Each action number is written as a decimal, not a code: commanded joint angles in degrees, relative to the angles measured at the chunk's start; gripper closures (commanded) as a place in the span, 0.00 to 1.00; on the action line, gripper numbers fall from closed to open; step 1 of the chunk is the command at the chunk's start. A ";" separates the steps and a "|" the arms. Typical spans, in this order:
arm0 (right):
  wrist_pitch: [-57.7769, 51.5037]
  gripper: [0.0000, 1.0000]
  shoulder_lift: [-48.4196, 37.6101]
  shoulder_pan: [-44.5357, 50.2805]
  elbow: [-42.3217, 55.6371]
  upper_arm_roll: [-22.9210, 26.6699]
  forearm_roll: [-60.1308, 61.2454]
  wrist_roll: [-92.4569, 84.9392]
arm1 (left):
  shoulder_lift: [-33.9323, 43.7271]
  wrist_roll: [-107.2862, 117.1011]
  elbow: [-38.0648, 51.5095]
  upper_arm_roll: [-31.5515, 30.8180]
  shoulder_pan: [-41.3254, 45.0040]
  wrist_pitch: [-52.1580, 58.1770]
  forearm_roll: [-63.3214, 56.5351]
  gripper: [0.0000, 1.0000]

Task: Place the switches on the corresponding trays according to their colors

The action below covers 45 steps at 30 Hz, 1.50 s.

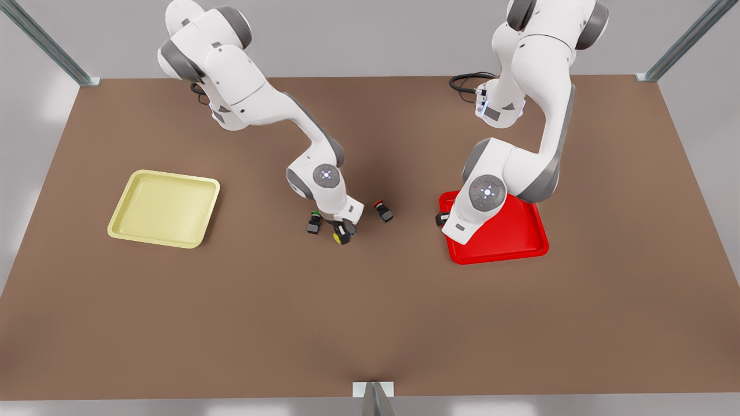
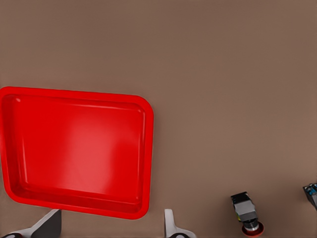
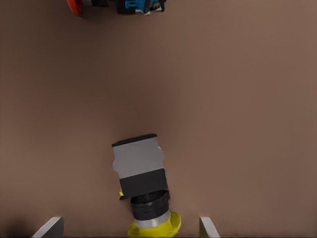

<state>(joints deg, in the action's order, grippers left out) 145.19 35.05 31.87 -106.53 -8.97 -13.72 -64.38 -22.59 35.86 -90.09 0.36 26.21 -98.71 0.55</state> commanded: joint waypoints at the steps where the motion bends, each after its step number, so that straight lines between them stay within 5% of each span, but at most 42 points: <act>1: 0.00 0.00 0.02 -0.05 0.00 0.09 -0.08 -0.13 | 0.00 0.00 0.00 -0.01 0.07 0.01 -0.02 0.00; 18: 2.29 0.00 7.57 0.39 8.17 1.06 0.09 -2.15 | -0.26 0.62 0.00 -0.18 1.21 0.27 -0.02 0.00; 45: 2.02 0.01 8.54 0.30 8.00 -2.20 0.44 -1.36 | -0.26 0.53 0.62 -0.18 1.03 0.18 -0.11 0.00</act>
<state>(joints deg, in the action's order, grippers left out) 147.22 43.60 32.17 -98.53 -11.16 -13.27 -65.74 -22.89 36.38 -89.47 0.18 27.27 -98.48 0.47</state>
